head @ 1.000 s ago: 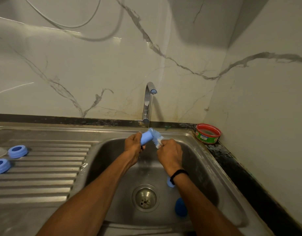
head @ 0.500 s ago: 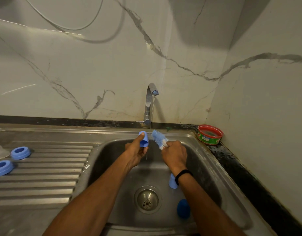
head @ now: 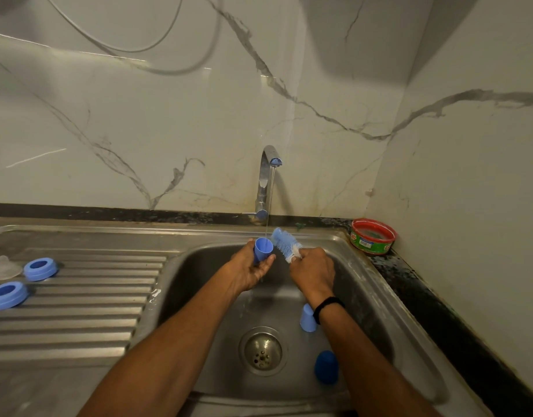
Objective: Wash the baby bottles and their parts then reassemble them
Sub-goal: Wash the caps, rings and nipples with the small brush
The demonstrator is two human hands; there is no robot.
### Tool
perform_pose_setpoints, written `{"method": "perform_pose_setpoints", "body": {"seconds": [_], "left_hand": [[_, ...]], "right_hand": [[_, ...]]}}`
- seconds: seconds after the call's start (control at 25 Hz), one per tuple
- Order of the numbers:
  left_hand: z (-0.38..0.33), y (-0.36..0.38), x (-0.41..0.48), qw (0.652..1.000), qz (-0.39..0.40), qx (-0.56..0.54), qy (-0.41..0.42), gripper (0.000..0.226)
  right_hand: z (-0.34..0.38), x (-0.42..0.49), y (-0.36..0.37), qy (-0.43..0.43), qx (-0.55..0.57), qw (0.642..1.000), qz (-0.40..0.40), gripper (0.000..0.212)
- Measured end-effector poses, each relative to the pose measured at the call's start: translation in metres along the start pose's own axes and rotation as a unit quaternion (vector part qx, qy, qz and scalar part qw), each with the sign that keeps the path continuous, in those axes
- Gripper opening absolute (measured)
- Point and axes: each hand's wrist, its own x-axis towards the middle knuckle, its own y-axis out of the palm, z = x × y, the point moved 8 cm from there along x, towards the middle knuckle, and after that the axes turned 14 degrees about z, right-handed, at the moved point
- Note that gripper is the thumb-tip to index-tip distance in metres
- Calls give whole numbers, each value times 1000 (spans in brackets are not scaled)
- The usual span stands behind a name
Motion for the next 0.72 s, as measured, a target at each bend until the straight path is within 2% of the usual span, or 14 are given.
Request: {"method": "perform_pose_setpoints", "body": {"seconds": [0.2, 0.44, 0.72], "left_hand": [[-4, 2, 2, 1000, 9, -16, 17, 48], [-11, 9, -2, 998, 22, -4, 62, 23], [-15, 16, -7, 994, 38, -46, 88, 18]], "right_hand": [[1, 1, -2, -3, 0, 1000, -1, 32], [-1, 3, -5, -2, 7, 1000, -4, 30], [-4, 5, -8, -1, 6, 1000, -6, 26]]}}
